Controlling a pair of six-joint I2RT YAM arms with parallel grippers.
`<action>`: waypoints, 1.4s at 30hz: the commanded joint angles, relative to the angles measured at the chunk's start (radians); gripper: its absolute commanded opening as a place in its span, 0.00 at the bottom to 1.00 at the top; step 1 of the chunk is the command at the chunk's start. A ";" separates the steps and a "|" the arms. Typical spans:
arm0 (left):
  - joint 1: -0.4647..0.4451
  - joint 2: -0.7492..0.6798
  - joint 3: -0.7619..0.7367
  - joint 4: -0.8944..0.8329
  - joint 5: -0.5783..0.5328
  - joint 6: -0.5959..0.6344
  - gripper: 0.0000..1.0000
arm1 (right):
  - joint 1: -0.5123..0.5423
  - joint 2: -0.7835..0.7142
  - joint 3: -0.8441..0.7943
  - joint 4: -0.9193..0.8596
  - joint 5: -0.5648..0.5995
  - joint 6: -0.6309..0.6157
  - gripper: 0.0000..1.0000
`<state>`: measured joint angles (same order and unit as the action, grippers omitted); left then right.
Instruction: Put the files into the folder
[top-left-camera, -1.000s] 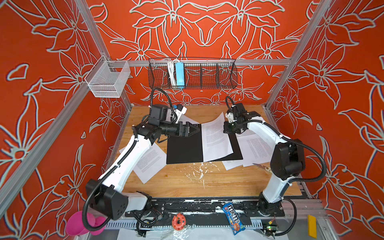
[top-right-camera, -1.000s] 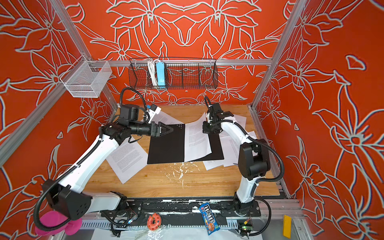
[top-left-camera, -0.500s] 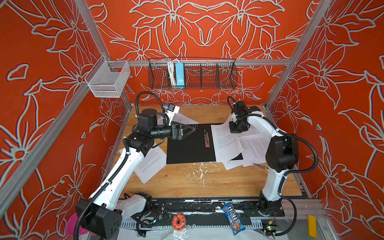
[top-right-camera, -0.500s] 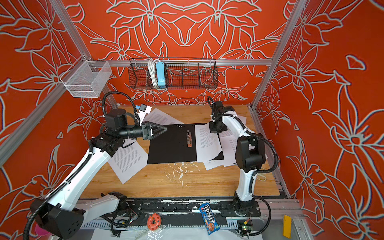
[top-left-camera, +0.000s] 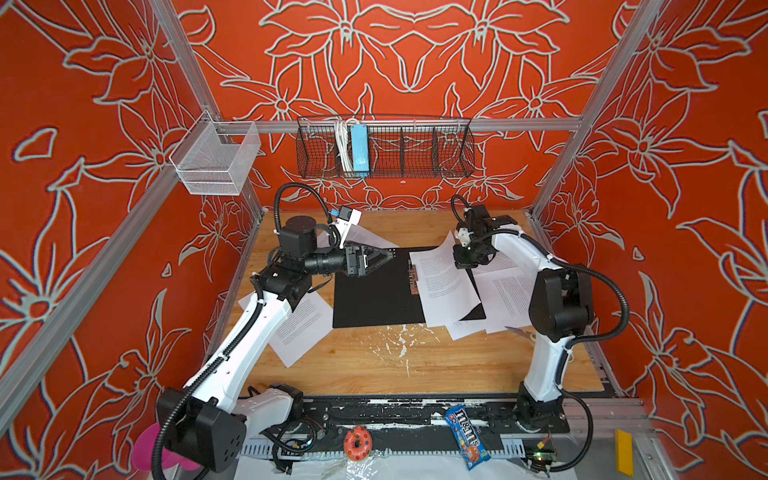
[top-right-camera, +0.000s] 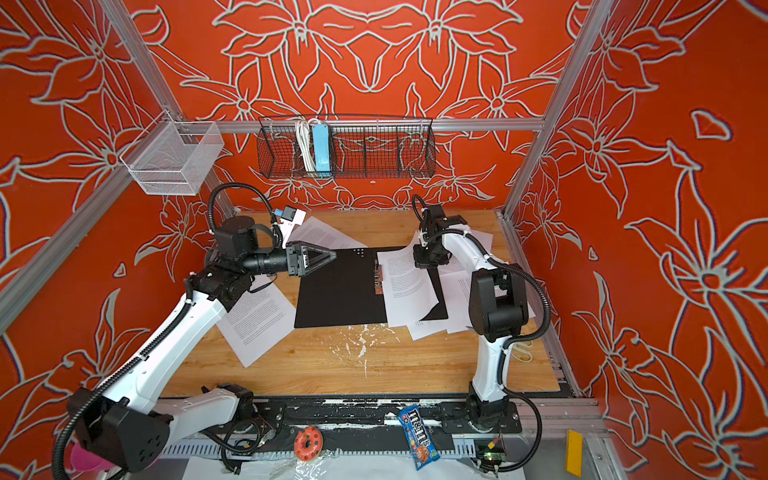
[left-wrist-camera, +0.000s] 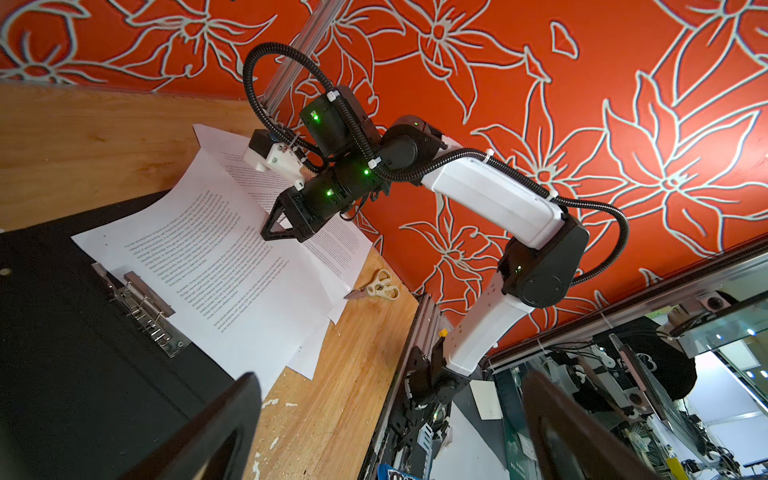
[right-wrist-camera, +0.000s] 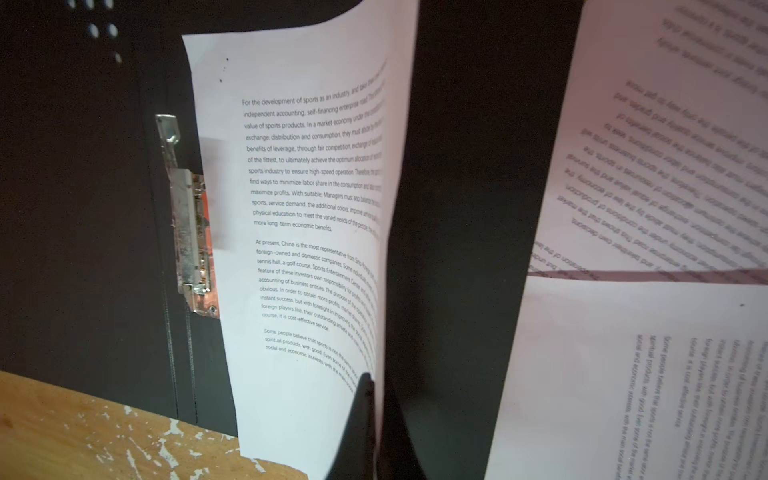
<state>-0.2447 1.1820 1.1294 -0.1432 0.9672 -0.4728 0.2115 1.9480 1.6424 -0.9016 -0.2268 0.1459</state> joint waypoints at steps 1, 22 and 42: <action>0.004 0.014 -0.008 0.032 0.022 -0.011 0.98 | -0.002 -0.013 -0.013 0.018 -0.071 0.011 0.00; 0.004 0.055 0.012 -0.009 0.020 -0.018 0.98 | -0.033 0.002 -0.056 0.052 -0.101 0.111 0.00; 0.005 0.095 0.023 -0.040 0.012 -0.006 0.98 | -0.077 0.003 -0.052 0.055 -0.098 0.102 0.00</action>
<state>-0.2432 1.2720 1.1294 -0.1799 0.9668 -0.4908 0.1432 1.9484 1.5902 -0.8433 -0.3233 0.2485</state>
